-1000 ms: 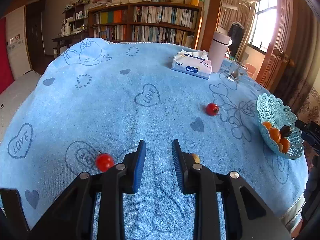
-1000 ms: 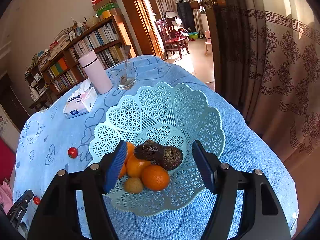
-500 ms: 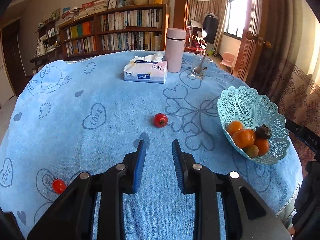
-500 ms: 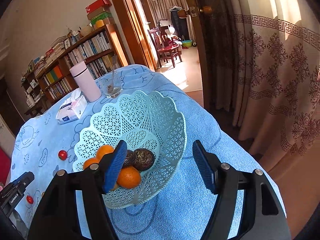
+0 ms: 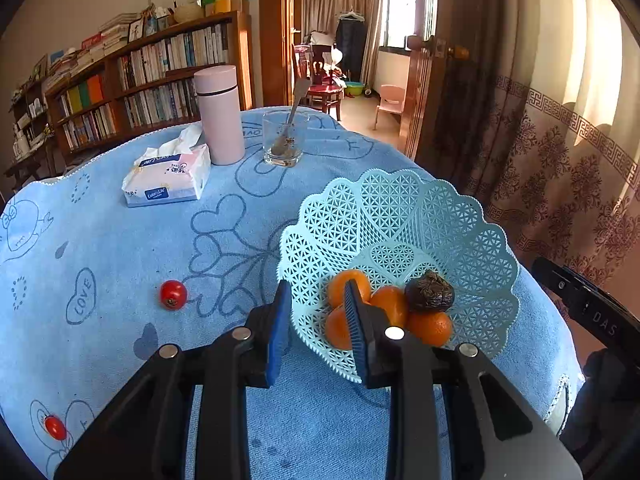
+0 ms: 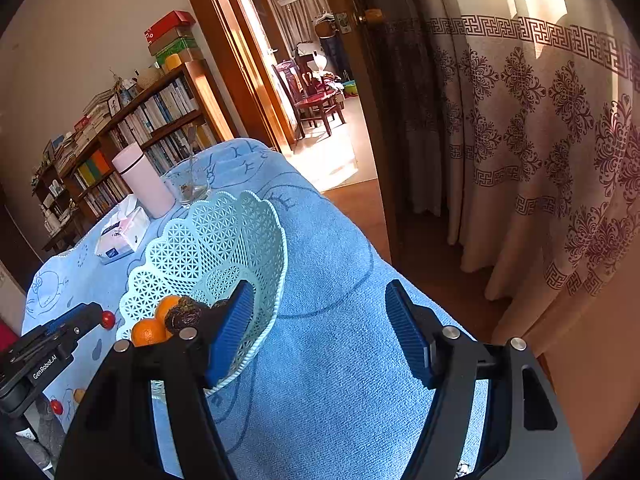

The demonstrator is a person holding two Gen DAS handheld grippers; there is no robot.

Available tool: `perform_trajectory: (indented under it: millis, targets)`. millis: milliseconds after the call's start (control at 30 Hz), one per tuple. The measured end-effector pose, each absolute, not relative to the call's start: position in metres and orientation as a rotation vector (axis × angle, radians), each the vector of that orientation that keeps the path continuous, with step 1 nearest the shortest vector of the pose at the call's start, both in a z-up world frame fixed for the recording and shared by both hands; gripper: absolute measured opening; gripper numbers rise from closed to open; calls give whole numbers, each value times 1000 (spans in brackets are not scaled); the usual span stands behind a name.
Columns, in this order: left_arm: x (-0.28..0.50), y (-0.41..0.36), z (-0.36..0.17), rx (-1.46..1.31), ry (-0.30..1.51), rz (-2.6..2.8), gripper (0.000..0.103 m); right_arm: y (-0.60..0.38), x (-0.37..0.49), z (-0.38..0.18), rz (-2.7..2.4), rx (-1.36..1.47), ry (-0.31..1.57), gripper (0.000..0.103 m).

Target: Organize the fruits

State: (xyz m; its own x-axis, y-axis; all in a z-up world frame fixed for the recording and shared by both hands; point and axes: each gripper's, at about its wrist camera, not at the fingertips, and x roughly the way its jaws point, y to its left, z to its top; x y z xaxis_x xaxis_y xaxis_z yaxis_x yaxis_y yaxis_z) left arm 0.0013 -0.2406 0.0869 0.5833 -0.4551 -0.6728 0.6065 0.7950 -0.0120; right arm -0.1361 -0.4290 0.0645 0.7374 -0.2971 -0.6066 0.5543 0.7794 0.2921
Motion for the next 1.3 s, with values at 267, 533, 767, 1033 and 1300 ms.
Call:
perform_trajectory:
  millis: [267,533,767,1033,1300]
  targets:
    - [6,-272,85,221,743,-692,35,-438,-140,62,-502,500,570,70]
    - [11,-253,93,170,731,-667,78,-437,-142,62,-502,514,564,70]
    - [26,-212,102,90,731,-590,81,-425,-134,65,-479,500,564,76]
    - [31,-173,108,32,725,-530,88,-413,-130,68,-465,490,569,76]
    - [34,-122,102,7,747,-436,88,-399,-124,71,-433,473,572,81]
